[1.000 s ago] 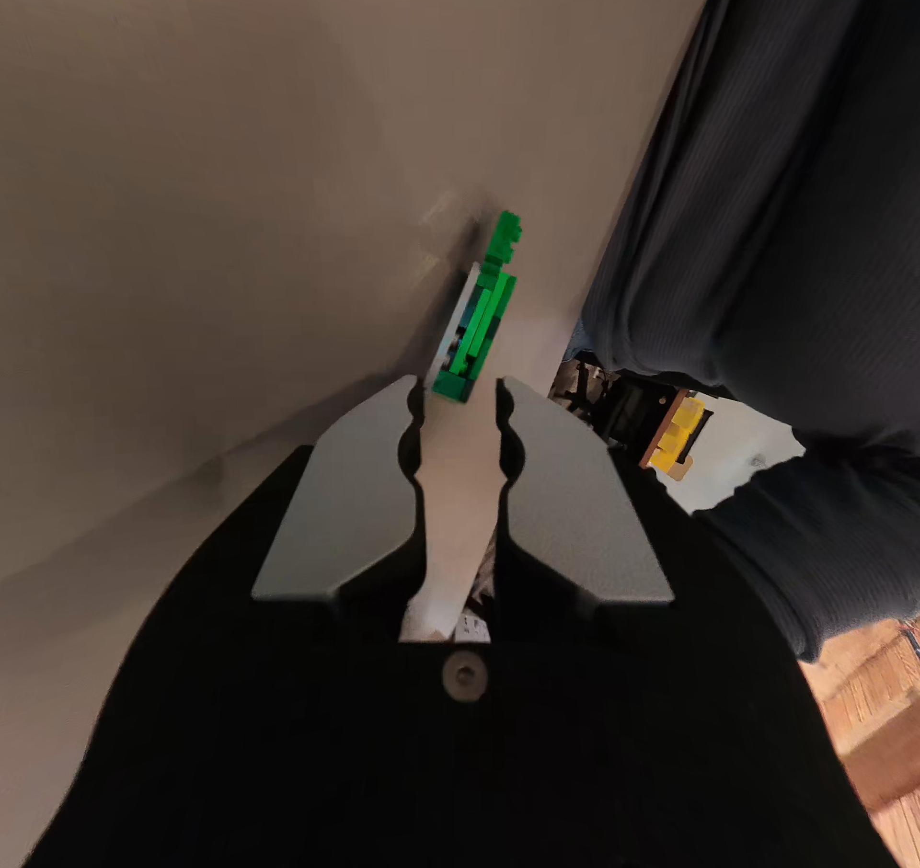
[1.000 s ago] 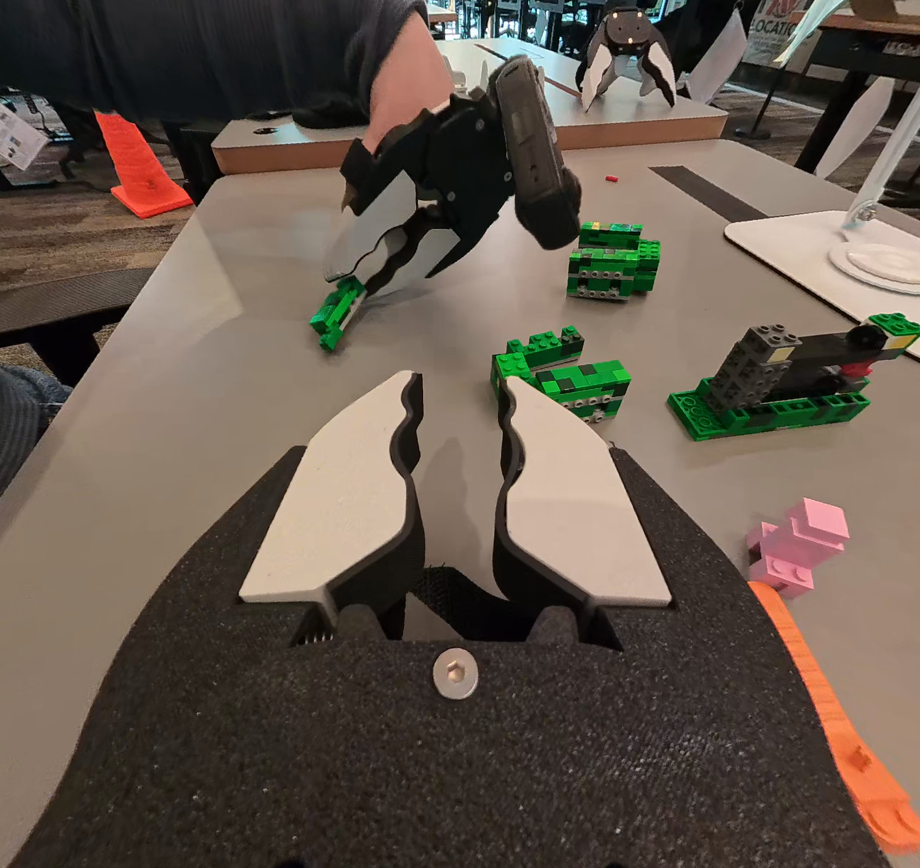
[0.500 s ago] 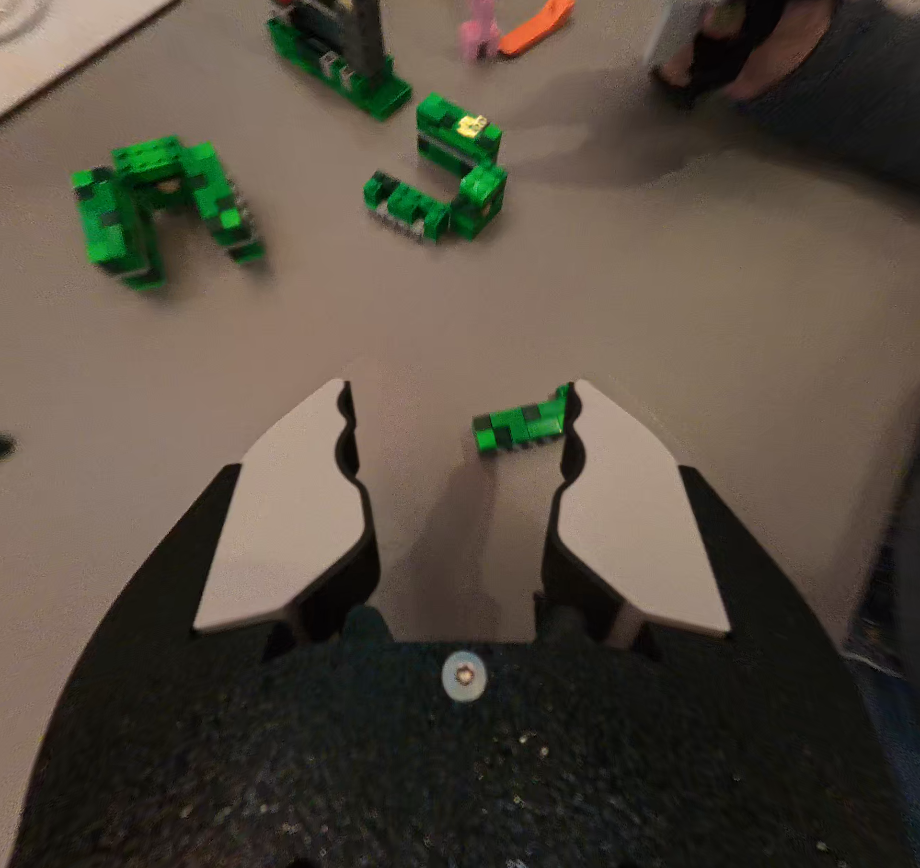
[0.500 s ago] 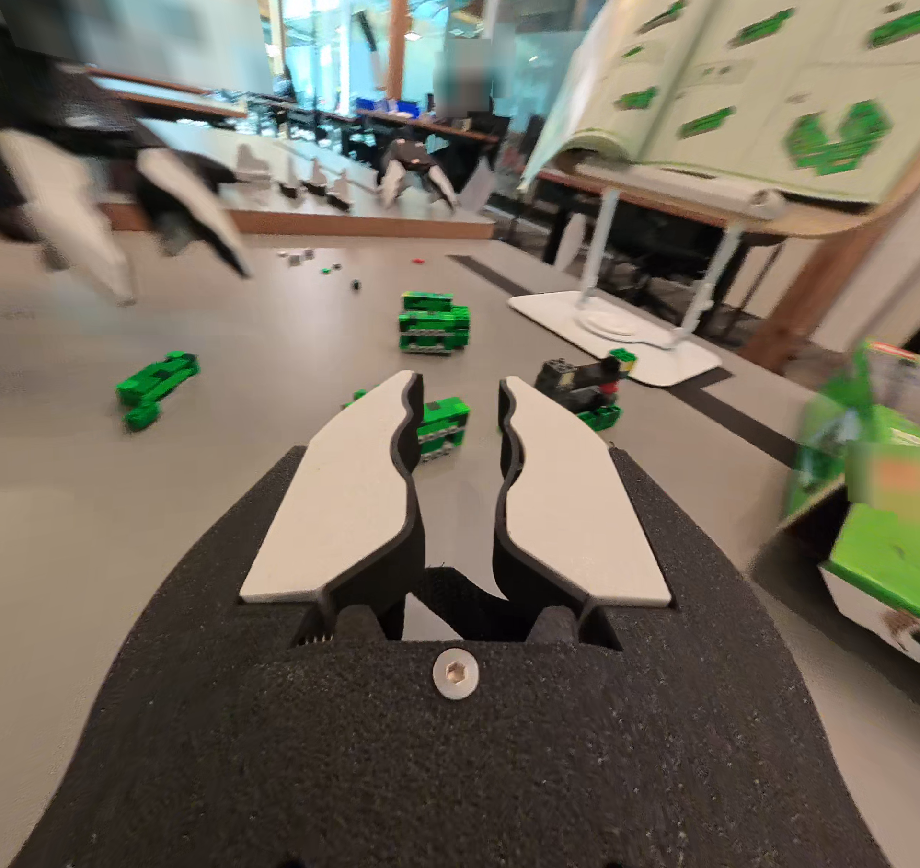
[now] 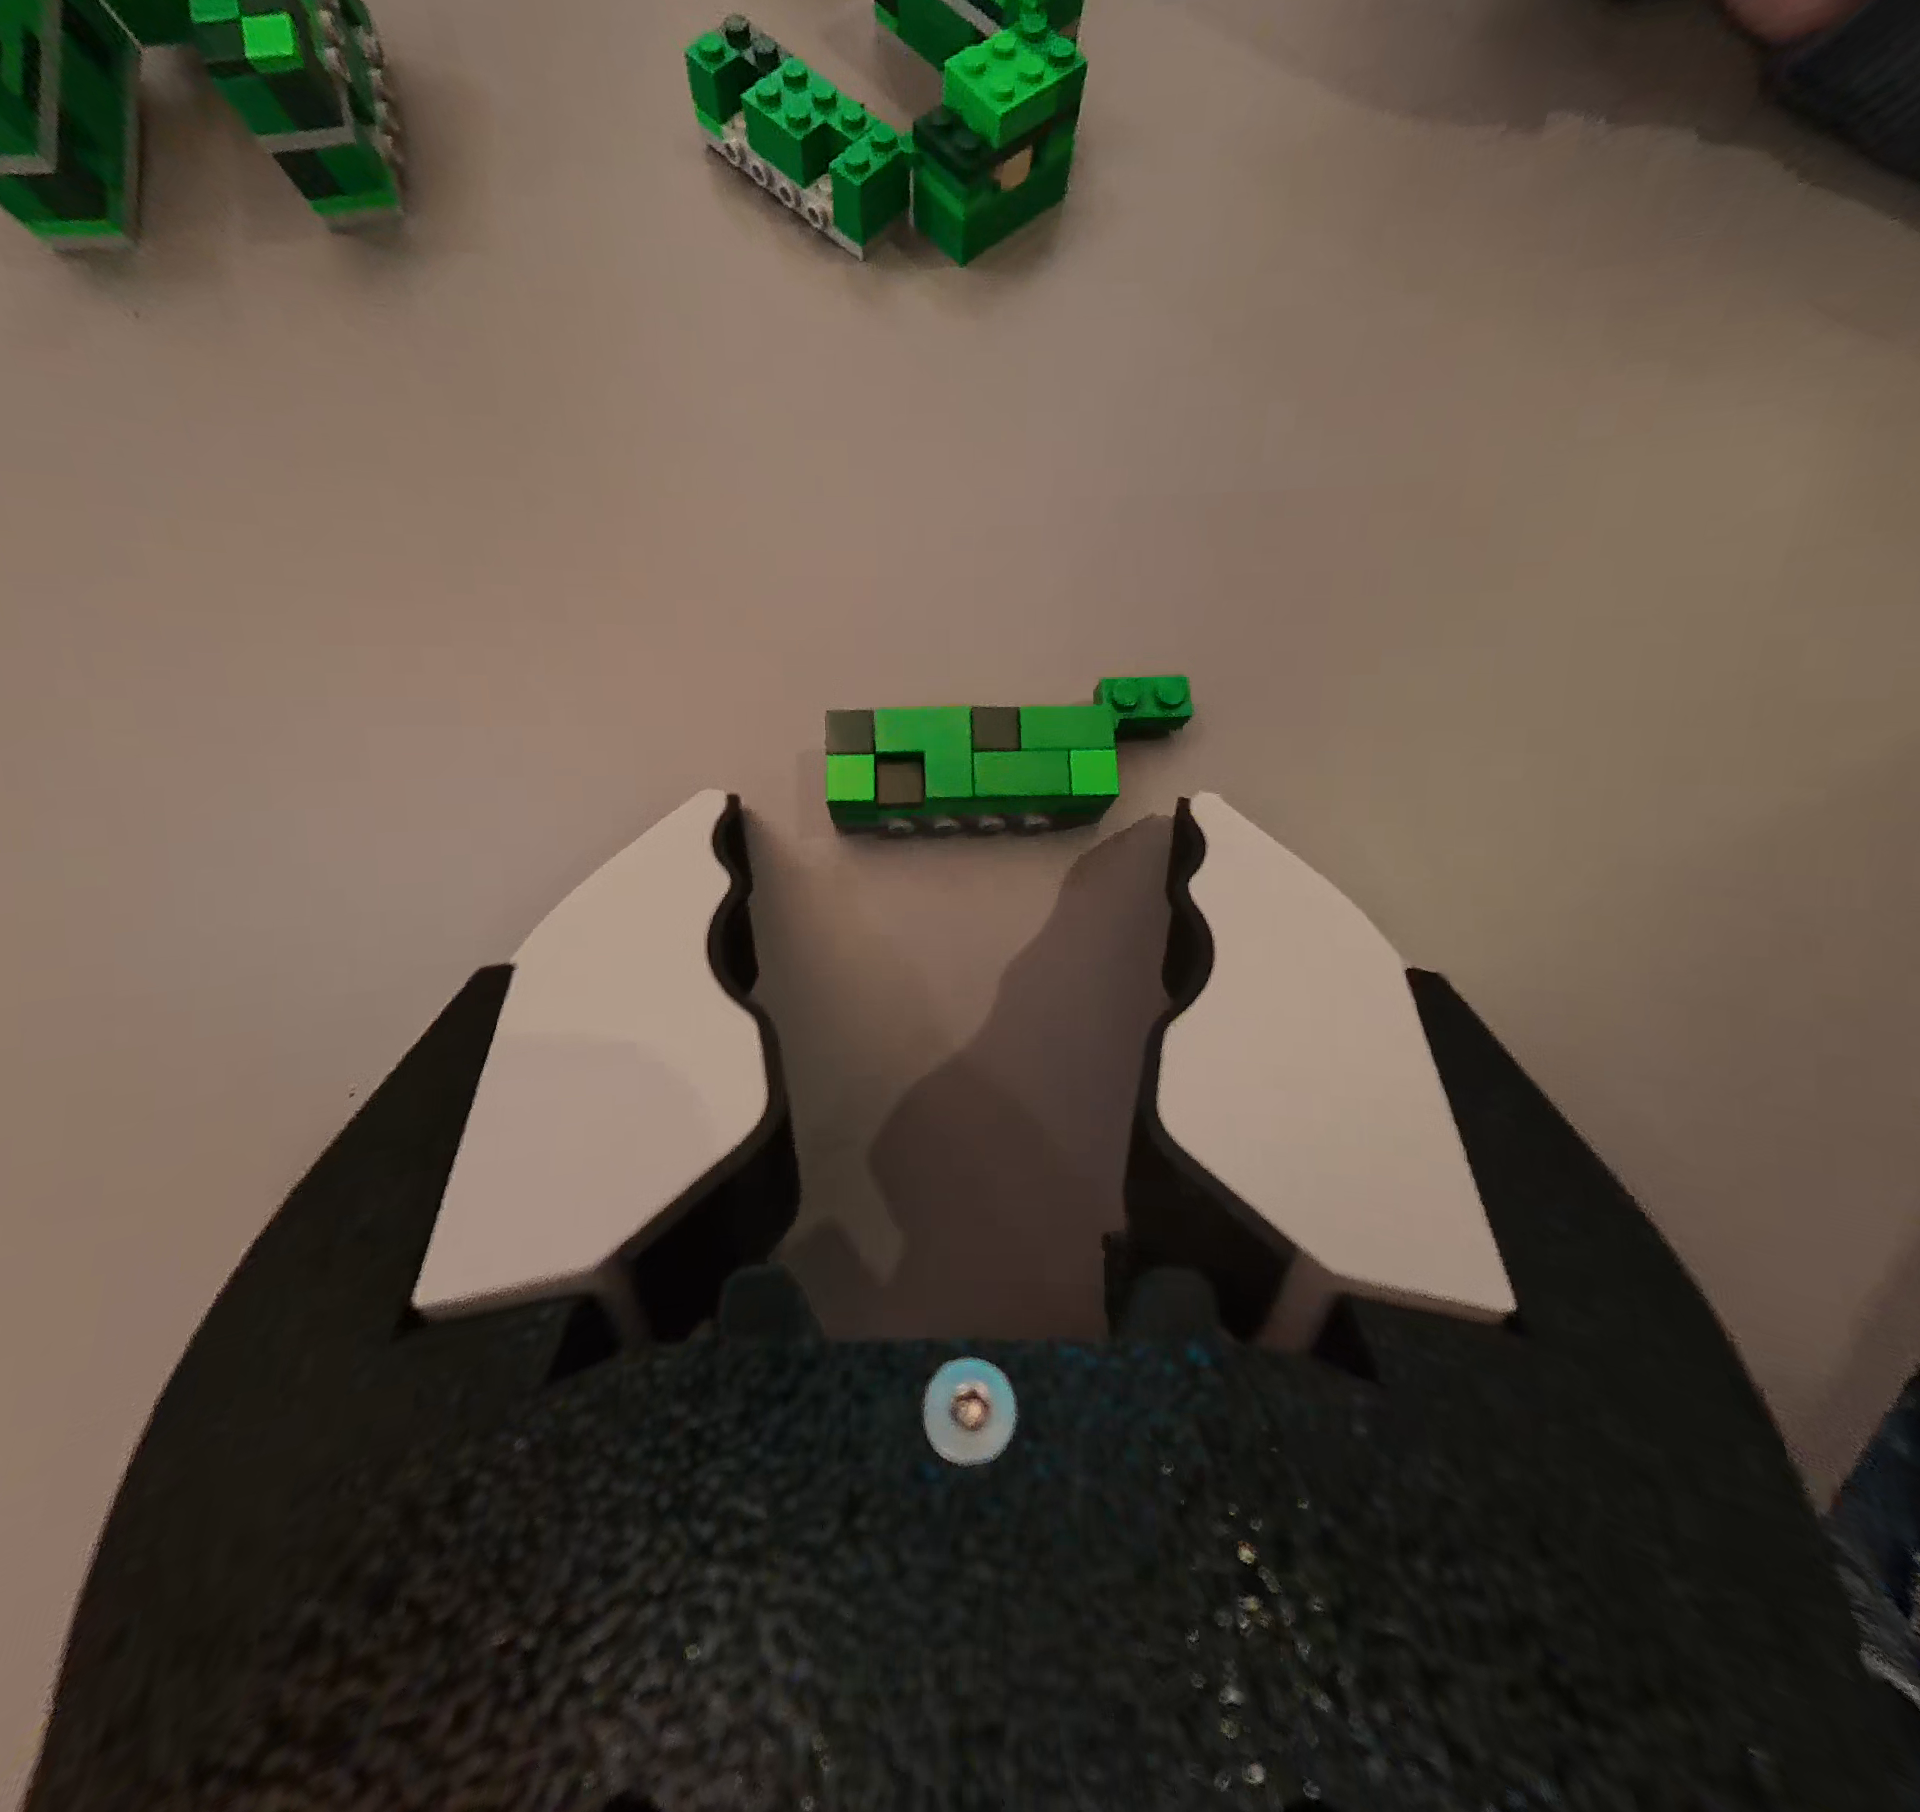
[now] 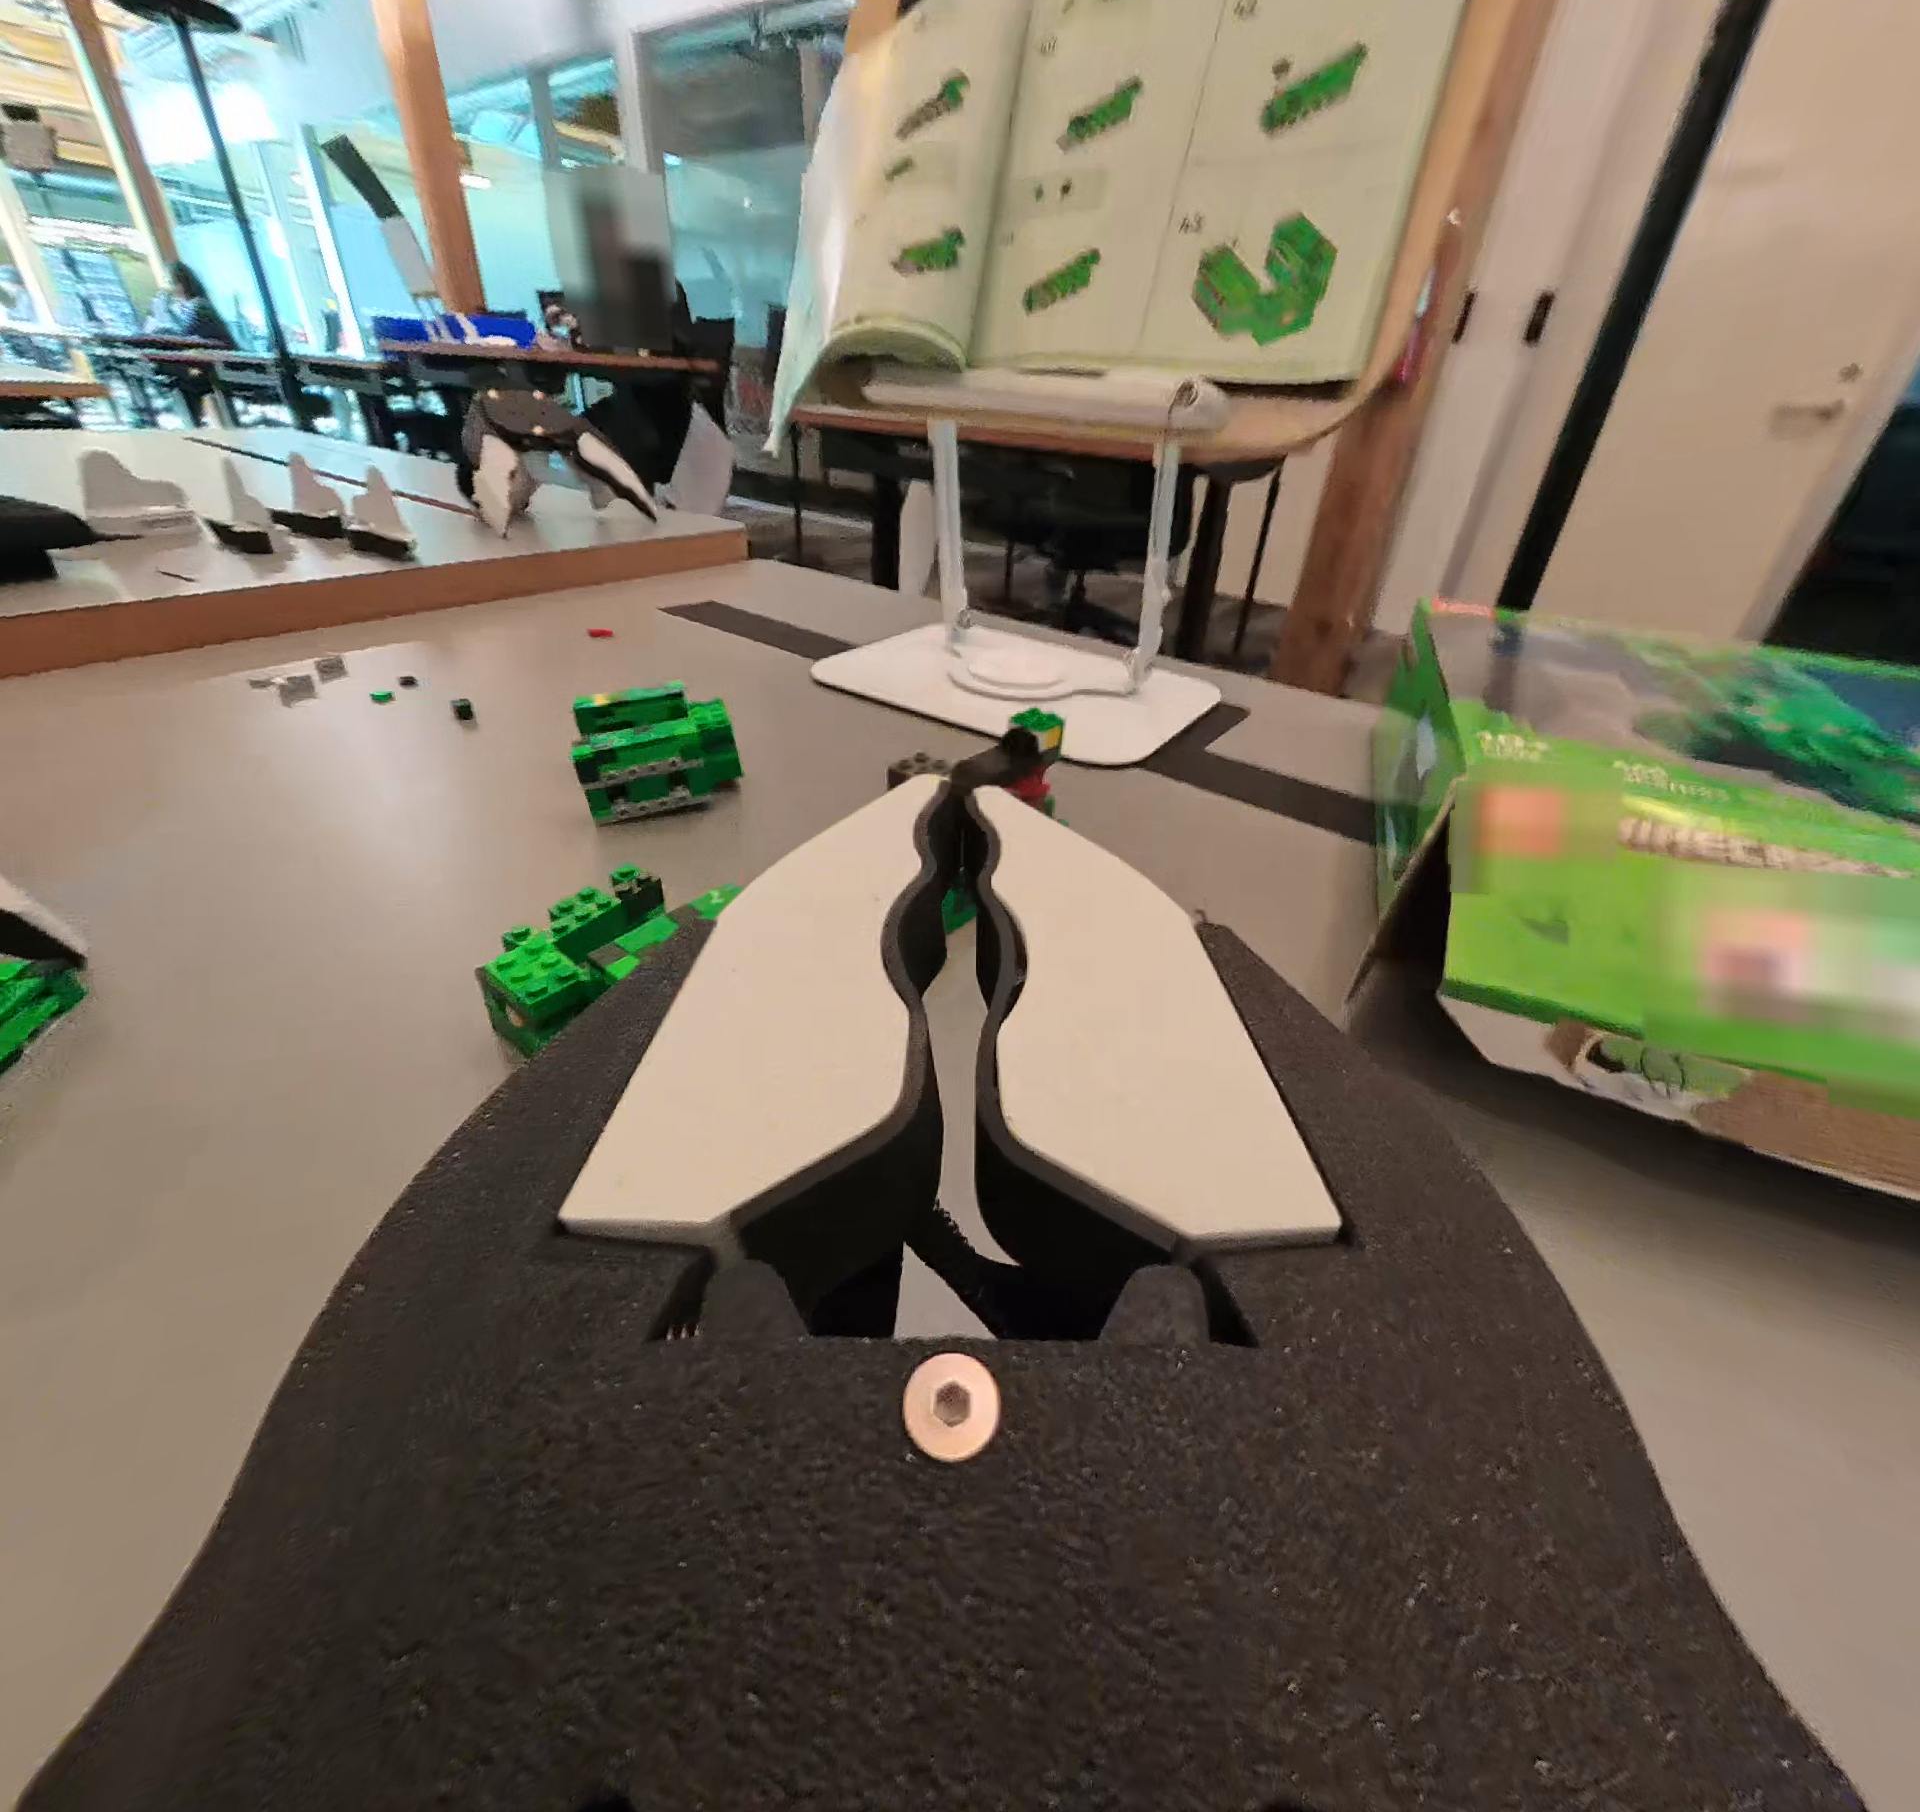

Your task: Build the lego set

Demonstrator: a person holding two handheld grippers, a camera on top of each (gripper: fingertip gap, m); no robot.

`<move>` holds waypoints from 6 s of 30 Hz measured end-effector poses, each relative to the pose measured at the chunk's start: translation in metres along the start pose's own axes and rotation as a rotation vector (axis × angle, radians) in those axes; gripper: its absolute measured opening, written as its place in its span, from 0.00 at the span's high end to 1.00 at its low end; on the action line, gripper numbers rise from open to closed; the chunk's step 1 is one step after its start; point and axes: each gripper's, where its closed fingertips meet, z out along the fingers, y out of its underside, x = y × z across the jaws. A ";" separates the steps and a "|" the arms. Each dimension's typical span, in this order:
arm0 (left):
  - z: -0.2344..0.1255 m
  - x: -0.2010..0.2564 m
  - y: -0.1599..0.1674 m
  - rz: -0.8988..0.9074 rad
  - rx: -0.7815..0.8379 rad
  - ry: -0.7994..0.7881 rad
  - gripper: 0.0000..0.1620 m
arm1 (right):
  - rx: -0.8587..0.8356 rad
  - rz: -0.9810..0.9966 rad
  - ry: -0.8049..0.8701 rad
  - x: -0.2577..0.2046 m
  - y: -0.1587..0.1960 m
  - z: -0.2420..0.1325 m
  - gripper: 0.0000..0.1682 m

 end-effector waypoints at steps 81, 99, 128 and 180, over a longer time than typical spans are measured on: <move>0.086 -0.030 -0.110 0.450 0.124 0.622 0.68 | 0.234 -0.290 0.209 0.000 -0.043 0.036 1.00; 0.089 -0.029 -0.110 0.496 0.132 0.593 0.68 | 0.166 -0.294 0.280 0.031 -0.028 0.034 1.00; 0.077 -0.040 -0.113 0.527 0.109 0.542 0.68 | -0.220 -0.245 -0.494 -0.089 0.014 0.044 0.88; 0.066 -0.015 -0.111 0.399 0.146 0.146 0.68 | 0.076 -0.171 -0.206 -0.046 -0.004 0.041 0.95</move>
